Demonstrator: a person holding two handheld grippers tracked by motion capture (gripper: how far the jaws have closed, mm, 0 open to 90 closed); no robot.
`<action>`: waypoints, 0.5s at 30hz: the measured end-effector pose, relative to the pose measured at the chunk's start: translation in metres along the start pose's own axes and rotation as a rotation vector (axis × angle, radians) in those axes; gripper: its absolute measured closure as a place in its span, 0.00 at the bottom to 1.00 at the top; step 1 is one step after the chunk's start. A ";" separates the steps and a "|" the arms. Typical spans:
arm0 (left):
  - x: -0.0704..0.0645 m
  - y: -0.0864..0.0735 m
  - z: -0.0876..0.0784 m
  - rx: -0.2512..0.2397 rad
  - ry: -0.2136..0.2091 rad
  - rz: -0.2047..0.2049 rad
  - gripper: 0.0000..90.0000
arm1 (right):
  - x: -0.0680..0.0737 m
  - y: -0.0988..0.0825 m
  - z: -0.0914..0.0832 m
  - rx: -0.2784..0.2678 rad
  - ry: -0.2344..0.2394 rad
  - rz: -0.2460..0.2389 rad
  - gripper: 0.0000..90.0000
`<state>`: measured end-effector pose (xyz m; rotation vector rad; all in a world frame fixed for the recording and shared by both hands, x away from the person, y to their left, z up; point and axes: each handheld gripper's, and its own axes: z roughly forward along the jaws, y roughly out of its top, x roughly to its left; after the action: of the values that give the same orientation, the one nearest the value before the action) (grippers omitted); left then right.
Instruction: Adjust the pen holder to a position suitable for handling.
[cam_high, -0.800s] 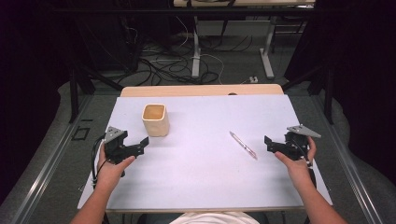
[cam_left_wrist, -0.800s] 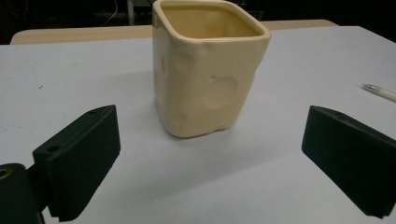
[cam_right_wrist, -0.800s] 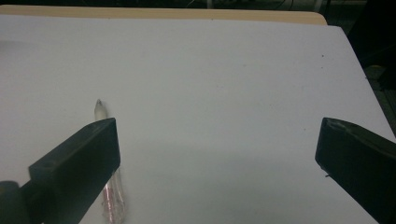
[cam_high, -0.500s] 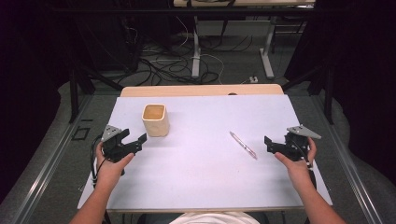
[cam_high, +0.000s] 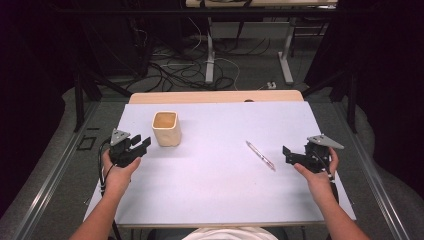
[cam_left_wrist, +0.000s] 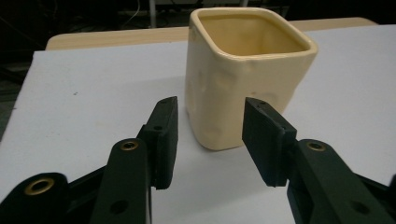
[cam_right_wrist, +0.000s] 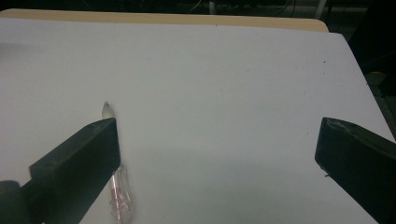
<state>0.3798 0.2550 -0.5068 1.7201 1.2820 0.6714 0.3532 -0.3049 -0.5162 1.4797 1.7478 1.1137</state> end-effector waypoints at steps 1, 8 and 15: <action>0.000 0.000 0.000 0.000 0.000 0.000 0.65 | 0.000 0.000 0.000 0.001 0.000 0.001 0.00; 0.004 0.012 0.009 0.044 0.021 -0.043 0.70 | 0.001 -0.001 0.002 -0.003 0.013 -0.008 0.00; 0.011 0.017 0.018 0.045 0.023 -0.113 0.90 | 0.004 -0.001 0.003 -0.002 0.014 -0.013 0.00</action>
<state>0.4065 0.2577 -0.5011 1.6665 1.4090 0.6019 0.3543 -0.3000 -0.5179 1.4607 1.7633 1.1210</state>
